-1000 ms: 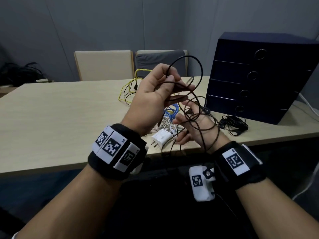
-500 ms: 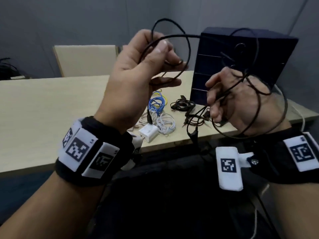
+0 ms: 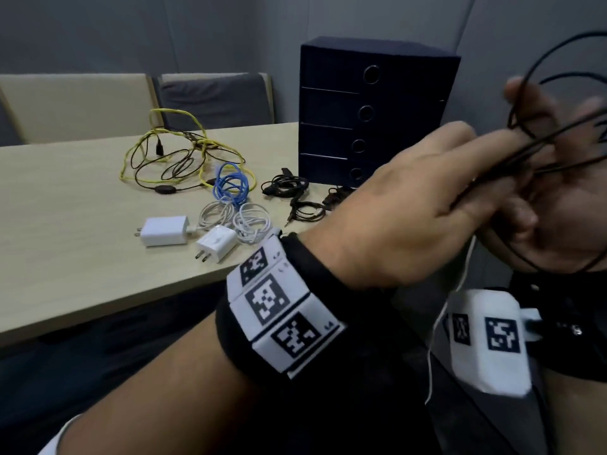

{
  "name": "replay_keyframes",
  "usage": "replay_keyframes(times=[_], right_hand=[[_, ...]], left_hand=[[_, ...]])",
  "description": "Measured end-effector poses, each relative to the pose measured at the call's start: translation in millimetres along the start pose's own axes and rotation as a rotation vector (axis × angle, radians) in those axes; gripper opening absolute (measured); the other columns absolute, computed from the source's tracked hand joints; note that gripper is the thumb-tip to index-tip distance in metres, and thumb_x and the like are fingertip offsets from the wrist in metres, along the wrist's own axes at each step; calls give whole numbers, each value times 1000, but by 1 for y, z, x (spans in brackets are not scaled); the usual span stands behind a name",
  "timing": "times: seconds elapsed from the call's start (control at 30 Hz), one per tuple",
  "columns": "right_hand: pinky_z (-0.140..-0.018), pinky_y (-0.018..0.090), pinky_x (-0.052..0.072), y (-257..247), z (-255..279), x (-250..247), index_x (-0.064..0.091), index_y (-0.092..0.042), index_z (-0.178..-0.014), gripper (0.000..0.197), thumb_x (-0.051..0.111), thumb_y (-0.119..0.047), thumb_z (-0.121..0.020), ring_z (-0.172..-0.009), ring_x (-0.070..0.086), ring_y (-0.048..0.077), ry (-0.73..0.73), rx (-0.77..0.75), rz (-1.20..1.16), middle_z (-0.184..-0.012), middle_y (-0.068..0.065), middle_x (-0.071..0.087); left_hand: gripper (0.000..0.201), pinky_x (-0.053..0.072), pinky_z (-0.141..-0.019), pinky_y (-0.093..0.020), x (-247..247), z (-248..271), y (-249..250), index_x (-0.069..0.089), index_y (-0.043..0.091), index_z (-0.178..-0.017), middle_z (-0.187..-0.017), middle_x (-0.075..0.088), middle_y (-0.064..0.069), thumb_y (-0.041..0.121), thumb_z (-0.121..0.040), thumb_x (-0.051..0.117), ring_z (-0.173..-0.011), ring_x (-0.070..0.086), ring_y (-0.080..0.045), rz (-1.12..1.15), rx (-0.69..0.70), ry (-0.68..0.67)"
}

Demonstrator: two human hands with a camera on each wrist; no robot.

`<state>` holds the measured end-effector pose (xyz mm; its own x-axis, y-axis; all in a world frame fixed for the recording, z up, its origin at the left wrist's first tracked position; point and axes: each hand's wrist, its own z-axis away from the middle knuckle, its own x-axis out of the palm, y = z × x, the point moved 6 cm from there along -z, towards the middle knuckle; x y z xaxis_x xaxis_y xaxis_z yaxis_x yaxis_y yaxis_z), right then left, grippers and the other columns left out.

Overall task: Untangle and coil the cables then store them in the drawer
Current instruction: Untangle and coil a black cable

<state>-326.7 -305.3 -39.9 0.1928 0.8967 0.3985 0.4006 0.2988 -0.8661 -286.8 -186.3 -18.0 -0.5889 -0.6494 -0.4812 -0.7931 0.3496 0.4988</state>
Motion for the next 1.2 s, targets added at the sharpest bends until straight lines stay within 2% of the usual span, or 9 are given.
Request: replay_keyframes(times=[0.1,0.27,0.37,0.5,0.6,0.73,0.8,0.97,1.2], right_hand=[[-35,9,34,-2,10,-11,61,-28,-95,34,33,-47,-99,-32,44,7,123,0,92,-54,-5,51],[-33,13,34,46,2,-23,55,-19,-107,30,42,-43,-96,-35,47,11,277,127,251,-58,0,56],[-31,16,38,73,-6,-33,52,-13,-109,26,41,-35,-103,-35,51,13,361,189,293,-63,6,57],[-32,19,44,93,-17,-31,49,-11,-104,22,43,-31,-104,-36,55,14,416,223,229,-70,10,57],[-35,20,46,100,-24,-25,48,-9,-104,25,40,-33,-104,-40,58,14,420,225,72,-74,10,58],[-39,17,47,97,-31,-25,48,-12,-99,26,38,-35,-104,-43,61,12,431,197,-105,-68,8,61],[-38,17,46,92,-32,-38,48,-12,-97,26,40,-35,-104,-44,62,13,471,163,-33,-68,6,60],[-30,17,38,120,-16,-78,52,-7,-101,24,50,-31,-99,-41,59,13,402,343,390,-78,9,56],[-33,17,34,171,-6,-91,64,-9,-82,12,68,2,-86,-36,45,5,-34,531,1021,-47,-5,54]], left_hand=[[13,50,-78,-37,5,1,-12,58,10,-99,-89,63,-6,17,-96,47,-82,59,-19,164,-100,1],[8,53,-58,-32,16,40,-95,50,13,-99,-84,58,-4,20,-101,47,-68,61,-16,402,-685,51],[55,58,-83,-40,17,69,-131,32,20,-140,-115,56,-1,36,-94,58,-99,62,-18,348,-893,17],[90,27,-116,-35,6,93,-142,12,28,-153,-157,21,3,47,-84,67,-141,28,-11,58,-792,-19],[77,37,-103,-16,27,107,-144,29,23,-147,-136,48,7,33,-82,69,-121,48,7,343,-765,-89],[11,45,-74,-22,34,123,-164,59,19,-104,-76,62,11,13,-98,52,-82,59,-14,256,-839,-118],[17,47,-57,-24,25,126,-164,57,12,-91,-57,53,8,16,-102,43,-59,57,-17,478,-909,19],[26,33,-42,-18,-7,115,-153,53,8,-88,-50,29,5,22,-102,36,-36,24,-4,918,-938,328],[25,15,-36,-12,-38,113,-150,57,9,-91,-55,22,6,25,-102,41,-43,15,-4,789,-925,380]])
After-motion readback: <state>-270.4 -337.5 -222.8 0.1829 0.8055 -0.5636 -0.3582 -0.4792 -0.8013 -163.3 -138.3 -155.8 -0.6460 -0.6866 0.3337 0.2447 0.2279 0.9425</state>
